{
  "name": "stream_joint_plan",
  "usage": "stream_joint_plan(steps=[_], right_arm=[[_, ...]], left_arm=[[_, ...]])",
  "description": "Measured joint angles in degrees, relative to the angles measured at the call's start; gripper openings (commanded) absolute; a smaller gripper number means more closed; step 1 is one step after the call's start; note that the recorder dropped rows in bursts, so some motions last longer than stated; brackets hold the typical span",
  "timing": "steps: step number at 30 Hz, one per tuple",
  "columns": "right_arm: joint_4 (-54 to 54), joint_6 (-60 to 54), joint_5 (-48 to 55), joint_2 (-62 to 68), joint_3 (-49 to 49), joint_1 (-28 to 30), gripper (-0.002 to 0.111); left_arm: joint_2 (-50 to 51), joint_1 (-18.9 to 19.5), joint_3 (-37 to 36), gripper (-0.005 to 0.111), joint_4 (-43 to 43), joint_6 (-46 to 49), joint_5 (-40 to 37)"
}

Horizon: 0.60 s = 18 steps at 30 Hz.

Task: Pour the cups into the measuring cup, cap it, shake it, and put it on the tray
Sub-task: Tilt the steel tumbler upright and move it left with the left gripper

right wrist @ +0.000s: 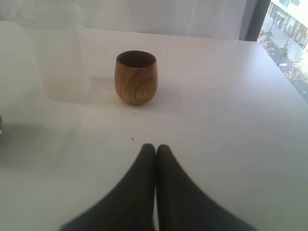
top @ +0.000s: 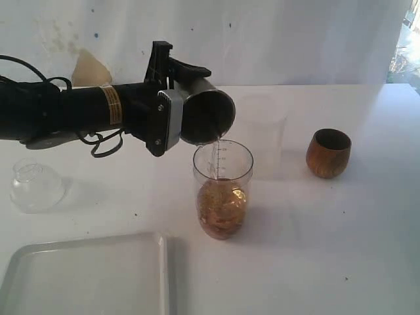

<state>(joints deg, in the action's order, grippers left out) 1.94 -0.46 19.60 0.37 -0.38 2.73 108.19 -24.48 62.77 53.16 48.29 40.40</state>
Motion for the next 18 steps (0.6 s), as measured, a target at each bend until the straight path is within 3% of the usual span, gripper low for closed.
stream_joint_plan(steps=[4, 8, 14, 18], right_arm=[[0.0, 0.0, 0.0, 0.0, 0.0, 0.0, 0.0], [0.0, 1.1, 0.0, 0.0, 0.0, 0.0, 0.0], [0.0, 1.5, 0.0, 0.0, 0.0, 0.0, 0.0], [0.0, 1.5, 0.0, 0.0, 0.0, 0.0, 0.0]], left_arm=[[0.0, 0.0, 0.0, 0.0, -0.5, -1.8, 0.4], [0.0, 0.0, 0.0, 0.0, -1.5, -22.7, 0.9], [0.0, 0.0, 0.0, 0.0, -1.6, -43.1, 0.1], [0.0, 0.0, 0.0, 0.0, -1.8, -44.1, -3.8]])
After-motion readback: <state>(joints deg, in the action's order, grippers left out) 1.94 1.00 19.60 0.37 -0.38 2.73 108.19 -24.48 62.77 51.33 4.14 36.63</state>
